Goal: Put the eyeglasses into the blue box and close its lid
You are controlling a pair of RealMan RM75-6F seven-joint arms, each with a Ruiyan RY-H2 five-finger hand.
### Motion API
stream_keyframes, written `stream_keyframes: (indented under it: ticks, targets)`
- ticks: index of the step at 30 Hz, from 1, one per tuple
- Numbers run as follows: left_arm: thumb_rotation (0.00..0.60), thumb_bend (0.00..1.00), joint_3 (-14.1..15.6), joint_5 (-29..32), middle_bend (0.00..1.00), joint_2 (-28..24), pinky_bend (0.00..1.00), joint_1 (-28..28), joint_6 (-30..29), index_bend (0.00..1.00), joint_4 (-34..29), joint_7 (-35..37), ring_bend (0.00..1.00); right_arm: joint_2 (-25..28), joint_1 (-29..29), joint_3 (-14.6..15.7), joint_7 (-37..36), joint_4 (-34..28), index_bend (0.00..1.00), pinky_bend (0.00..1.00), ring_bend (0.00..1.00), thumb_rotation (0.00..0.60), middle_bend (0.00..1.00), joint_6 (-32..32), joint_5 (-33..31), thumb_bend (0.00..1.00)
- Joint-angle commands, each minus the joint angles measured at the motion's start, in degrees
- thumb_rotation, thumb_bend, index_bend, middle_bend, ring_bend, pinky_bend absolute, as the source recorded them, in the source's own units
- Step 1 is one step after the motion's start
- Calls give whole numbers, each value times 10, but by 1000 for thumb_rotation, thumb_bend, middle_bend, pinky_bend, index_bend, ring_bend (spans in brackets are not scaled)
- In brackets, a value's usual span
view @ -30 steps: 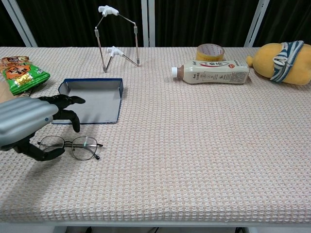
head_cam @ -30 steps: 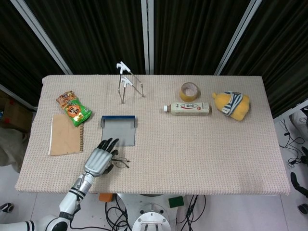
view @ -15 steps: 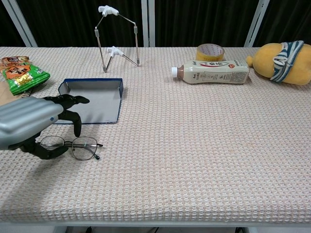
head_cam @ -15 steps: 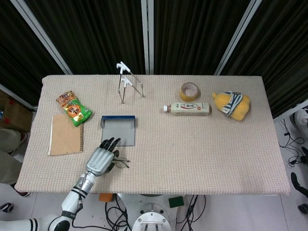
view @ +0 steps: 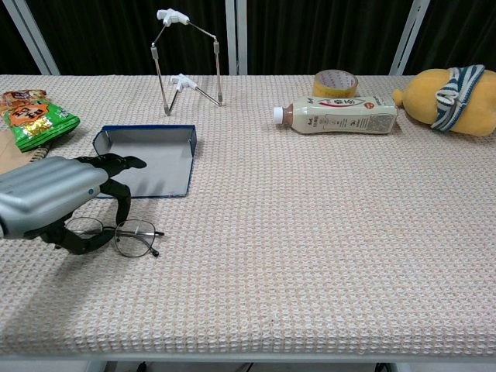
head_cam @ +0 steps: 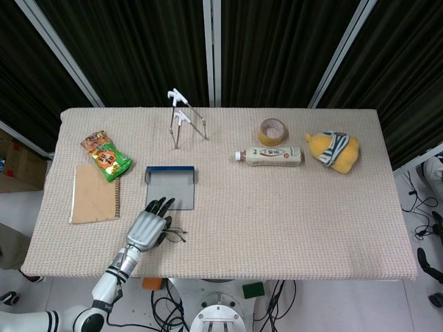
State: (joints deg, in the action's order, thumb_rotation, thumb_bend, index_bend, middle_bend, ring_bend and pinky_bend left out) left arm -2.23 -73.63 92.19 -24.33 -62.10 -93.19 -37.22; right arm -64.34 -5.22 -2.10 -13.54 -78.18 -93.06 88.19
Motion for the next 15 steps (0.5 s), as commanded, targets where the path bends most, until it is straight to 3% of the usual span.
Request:
stream_keyframes:
  ticks: [1,15]
  targets:
    - [600,376,1,5,40,1,139,-3,2,510,2,-1,0,-1,0,0,-1,2,0,0,0,600,0,1,-1,432]
    - [600,429,4,7,53,2,139,-12,-9,587,7,8,0,-3,0,1,-3,8,0,0,0,600,0,4,-3,432]
